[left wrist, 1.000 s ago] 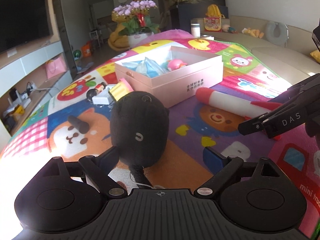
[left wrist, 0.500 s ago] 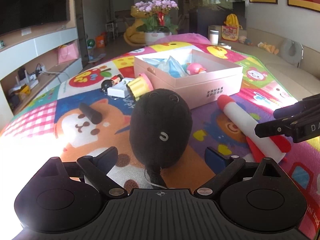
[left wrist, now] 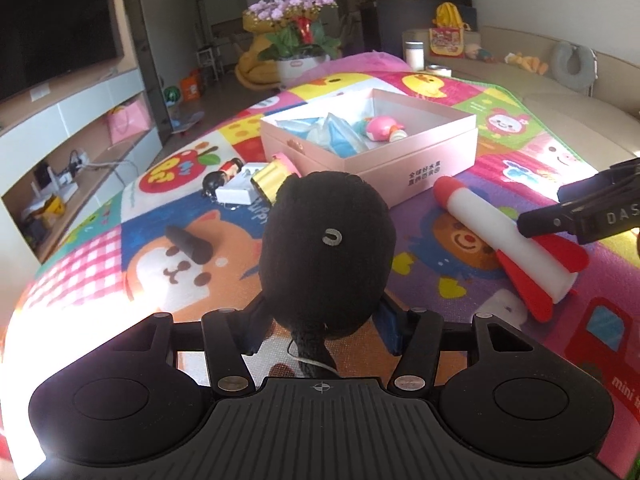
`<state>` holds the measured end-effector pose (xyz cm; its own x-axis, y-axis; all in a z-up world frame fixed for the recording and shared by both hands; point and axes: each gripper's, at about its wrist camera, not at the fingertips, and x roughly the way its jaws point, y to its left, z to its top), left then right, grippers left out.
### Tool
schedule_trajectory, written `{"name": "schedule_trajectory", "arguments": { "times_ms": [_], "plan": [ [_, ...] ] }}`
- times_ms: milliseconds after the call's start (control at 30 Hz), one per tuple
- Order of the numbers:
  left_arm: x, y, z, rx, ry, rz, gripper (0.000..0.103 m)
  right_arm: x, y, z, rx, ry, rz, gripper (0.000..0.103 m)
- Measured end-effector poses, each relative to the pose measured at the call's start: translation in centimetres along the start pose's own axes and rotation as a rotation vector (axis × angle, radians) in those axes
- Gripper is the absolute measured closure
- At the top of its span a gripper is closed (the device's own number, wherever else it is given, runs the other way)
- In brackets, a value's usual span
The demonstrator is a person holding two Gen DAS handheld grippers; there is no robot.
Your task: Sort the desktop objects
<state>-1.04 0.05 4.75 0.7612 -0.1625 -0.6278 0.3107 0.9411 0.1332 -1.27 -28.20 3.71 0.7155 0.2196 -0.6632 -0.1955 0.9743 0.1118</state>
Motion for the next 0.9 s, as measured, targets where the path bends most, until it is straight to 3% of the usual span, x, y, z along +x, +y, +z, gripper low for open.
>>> {"name": "schedule_trajectory", "arguments": {
  "times_ms": [200, 300, 467, 600, 833, 900],
  "plan": [
    [-1.9, -1.1, -0.1, 0.015, 0.014, -0.088, 0.043, 0.2, 0.3, 0.2, 0.001, -0.007, 0.017, 0.017],
    [-1.4, -2.2, -0.5, 0.056, 0.021, -0.067, 0.042, 0.2, 0.5, 0.2, 0.0, -0.007, 0.018, 0.016],
    [-1.0, -1.6, -1.2, 0.028, 0.041, -0.05, 0.041, -0.2, 0.6, 0.3, -0.011, -0.023, 0.014, 0.013],
    [-1.3, -0.4, -1.5, -0.004, 0.037, -0.004, 0.031, -0.1, 0.6, 0.4, -0.013, -0.03, 0.0, 0.008],
    [-2.0, 2.3, -0.8, -0.057, -0.012, 0.122, 0.017, 0.3, 0.8, 0.3, -0.013, -0.019, -0.011, 0.007],
    [-2.2, 2.9, -0.6, -0.077, -0.021, 0.109, 0.016, 0.3, 0.9, 0.2, -0.019, -0.022, -0.017, 0.007]
  ]
}}
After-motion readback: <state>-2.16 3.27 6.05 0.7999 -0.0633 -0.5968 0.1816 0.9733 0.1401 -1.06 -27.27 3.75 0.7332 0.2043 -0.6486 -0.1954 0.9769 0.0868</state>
